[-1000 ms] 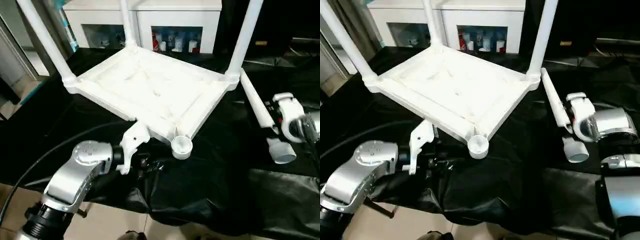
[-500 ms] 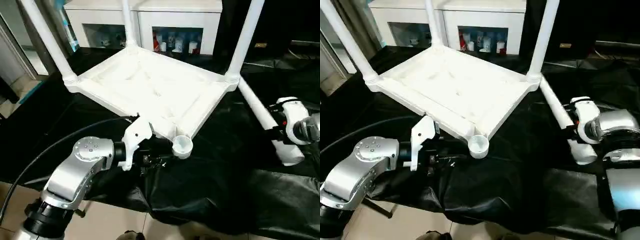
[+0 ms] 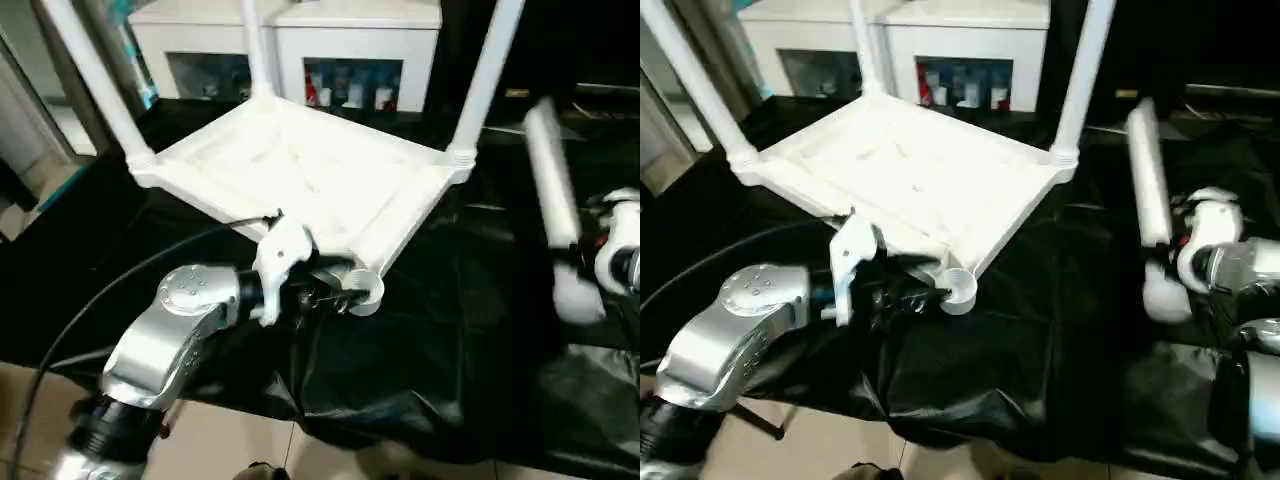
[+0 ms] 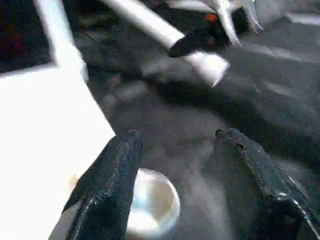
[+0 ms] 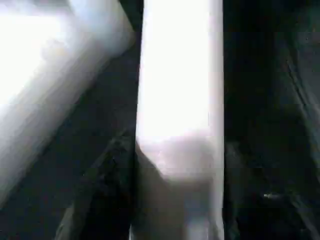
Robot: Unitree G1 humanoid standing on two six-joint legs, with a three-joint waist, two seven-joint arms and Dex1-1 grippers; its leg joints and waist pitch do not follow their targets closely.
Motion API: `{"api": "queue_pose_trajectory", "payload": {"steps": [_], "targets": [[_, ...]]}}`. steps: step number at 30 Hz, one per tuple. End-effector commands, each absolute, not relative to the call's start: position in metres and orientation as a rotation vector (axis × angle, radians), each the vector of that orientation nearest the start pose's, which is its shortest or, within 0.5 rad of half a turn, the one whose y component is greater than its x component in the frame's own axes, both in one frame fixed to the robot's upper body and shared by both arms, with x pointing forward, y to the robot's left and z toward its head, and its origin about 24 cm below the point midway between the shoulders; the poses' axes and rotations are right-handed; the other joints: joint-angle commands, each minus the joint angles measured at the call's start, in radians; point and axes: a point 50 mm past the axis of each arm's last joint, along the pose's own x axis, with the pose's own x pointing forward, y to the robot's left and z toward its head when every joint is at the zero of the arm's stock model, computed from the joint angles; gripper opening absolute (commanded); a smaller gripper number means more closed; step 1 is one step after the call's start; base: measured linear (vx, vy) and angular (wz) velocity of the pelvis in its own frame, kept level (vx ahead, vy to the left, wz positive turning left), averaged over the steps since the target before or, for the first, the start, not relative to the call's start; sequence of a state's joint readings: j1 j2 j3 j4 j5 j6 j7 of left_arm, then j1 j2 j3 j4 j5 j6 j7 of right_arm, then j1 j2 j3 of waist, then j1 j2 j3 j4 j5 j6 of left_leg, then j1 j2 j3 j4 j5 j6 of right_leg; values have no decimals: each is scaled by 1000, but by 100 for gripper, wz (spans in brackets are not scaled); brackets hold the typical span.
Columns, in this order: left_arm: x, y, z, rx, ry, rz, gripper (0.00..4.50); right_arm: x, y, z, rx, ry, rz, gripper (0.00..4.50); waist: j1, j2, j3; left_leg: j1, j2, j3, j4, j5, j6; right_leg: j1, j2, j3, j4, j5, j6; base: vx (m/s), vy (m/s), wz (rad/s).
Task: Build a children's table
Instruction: Pick table leg
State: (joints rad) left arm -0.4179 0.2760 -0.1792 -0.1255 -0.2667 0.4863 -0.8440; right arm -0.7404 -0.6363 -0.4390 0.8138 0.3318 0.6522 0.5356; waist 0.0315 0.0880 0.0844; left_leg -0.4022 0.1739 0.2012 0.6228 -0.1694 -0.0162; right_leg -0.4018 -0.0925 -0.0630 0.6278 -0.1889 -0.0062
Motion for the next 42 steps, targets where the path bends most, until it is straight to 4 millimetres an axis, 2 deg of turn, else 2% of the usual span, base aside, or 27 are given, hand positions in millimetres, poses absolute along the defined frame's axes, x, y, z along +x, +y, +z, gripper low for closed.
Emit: {"api": "queue_pose_trajectory", "payload": {"steps": [1,2,3,5,6,7,8,10,13,14,15,16,17,18,20,21,23,24,26,31,36,39,40,42], "targets": [[293,91,138,48,27,-1087,310,332,-315,152,458,86,239,186,9,-35,-82,24,37,-16,-59,-216,76,47,-42,32,-95,-268,-221,0,0,0],[294,90,139,40,23,-1084,310,330,-312,154,472,56,269,186,13,-33,-85,25,38,-17,-58,-206,86,50,-43,33,-92,-260,-215,0,0,0],[295,88,141,23,15,-1080,322,326,-306,159,499,-2,324,186,12,-33,-89,13,39,-23,-60,-164,105,56,-44,28,-86,-238,-214,0,0,0],[298,84,147,-16,-7,-1078,346,317,-296,168,566,-117,448,186,17,-29,-94,19,40,-23,-57,-154,108,50,-44,26,-87,-249,-219,0,0,0],[299,82,150,-33,-15,-1077,350,313,-292,171,584,-156,490,186,17,-28,-92,20,40,-21,-57,-156,109,48,-44,28,-90,-254,-218,0,0,0],[299,81,152,-44,-21,-1078,356,309,-288,174,596,-186,526,186,21,-26,-94,16,42,-25,-59,-145,106,49,-43,25,-88,-264,-216,0,0,0],[299,80,153,-49,-25,-1080,356,307,-285,175,598,-201,546,186,23,-26,-93,20,42,-23,-59,-151,104,45,-42,26,-92,-275,-211,0,0,0],[302,76,159,-99,-37,-1074,381,299,-266,178,595,-230,676,186,26,-23,-94,21,41,-24,-60,-161,92,44,-45,26,-94,-302,-200,0,0,0],[305,71,168,-181,-47,-1063,397,289,-239,174,555,-172,823,186,31,-26,-92,20,40,-25,-63,-169,79,44,-45,28,-98,-328,-180,0,0,0],[306,71,168,-183,-48,-1063,406,289,-239,174,554,-169,825,186,34,-26,-92,21,40,-27,-64,-170,75,43,-46,27,-99,-335,-177,0,0,0],[308,68,175,-249,-54,-1060,419,285,-222,166,497,-89,891,186,34,-27,-92,20,40,-29,-66,-169,65,44,-48,27,-101,-352,-168,0,0,0],[311,65,180,-308,-54,-1054,431,283,-210,160,470,-32,941,186,32,-37,-91,19,40,-26,-65,-171,60,43,-47,30,-103,-354,-166,0,0,0],[313,61,187,-369,-57,-1058,438,283,-198,155,459,7,973,186,34,-36,-91,21,40,-27,-64,-168,55,42,-49,31,-102,-355,-171,0,0,0],[314,59,189,-391,-57,-1060,440,283,-194,154,457,19,984,186,32,-35,-90,16,37,-27,-64,-164,54,45,-49,30,-101,-357,-172,0,0,0],[316,55,193,-447,-43,-1072,447,283,-186,150,462,45,1006,186,35,-37,-90,19,36,-29,-65,-173,51,42,-50,30,-106,-387,-158,0,0,0],[316,52,194,-470,-38,-1081,449,283,-183,148,464,54,1015,186,37,-39,-89,21,38,-29,-66,-174,50,40,-51,31,-107,-392,-153,0,0,0],[317,48,195,-519,-11,-1102,449,282,-177,146,469,68,1041,186,38,-38,-90,17,37,-30,-67,-164,51,42,-50,30,-106,-383,-147,0,0,0],[318,45,194,-532,13,-1108,450,281,-172,144,465,80,1062,186,38,-41,-91,17,37,-29,-66,-160,53,41,-49,31,-106,-373,-145,0,0,0],[319,40,188,-529,62,-1103,450,279,-165,143,466,94,1093,186,40,-39,-93,16,39,-31,-68,-146,60,44,-49,32,-103,-334,-145,0,0,0],[324,39,182,-560,121,-1036,450,277,-159,142,453,109,1111,186,46,-41,-97,14,41,-29,-64,-96,87,46,-51,33,-93,-235,-176,0,0,0],[322,39,187,-621,108,-1052,450,277,-157,140,445,122,1112,186,50,-42,-96,12,41,-28,-63,-86,93,47,-53,32,-93,-231,-184,0,0,0],[322,40,190,-664,108,-1057,450,277,-157,139,441,131,1108,186,57,-42,-94,15,42,-28,-64,-96,90,45,-52,32,-97,-256,-176,0,0,0],[323,41,190,-666,113,-1049,420,277,-157,138,440,134,1107,186,56,-42,-93,15,42,-29,-66,-101,88,45,-52,32,-98,-265,-173,0,0,0],[324,42,189,-668,127,-1039,412,277,-156,138,437,139,1106,186,57,-41,-93,16,42,-29,-67,-112,79,45,-52,32,-99,-281,-162,0,0,0]]}}
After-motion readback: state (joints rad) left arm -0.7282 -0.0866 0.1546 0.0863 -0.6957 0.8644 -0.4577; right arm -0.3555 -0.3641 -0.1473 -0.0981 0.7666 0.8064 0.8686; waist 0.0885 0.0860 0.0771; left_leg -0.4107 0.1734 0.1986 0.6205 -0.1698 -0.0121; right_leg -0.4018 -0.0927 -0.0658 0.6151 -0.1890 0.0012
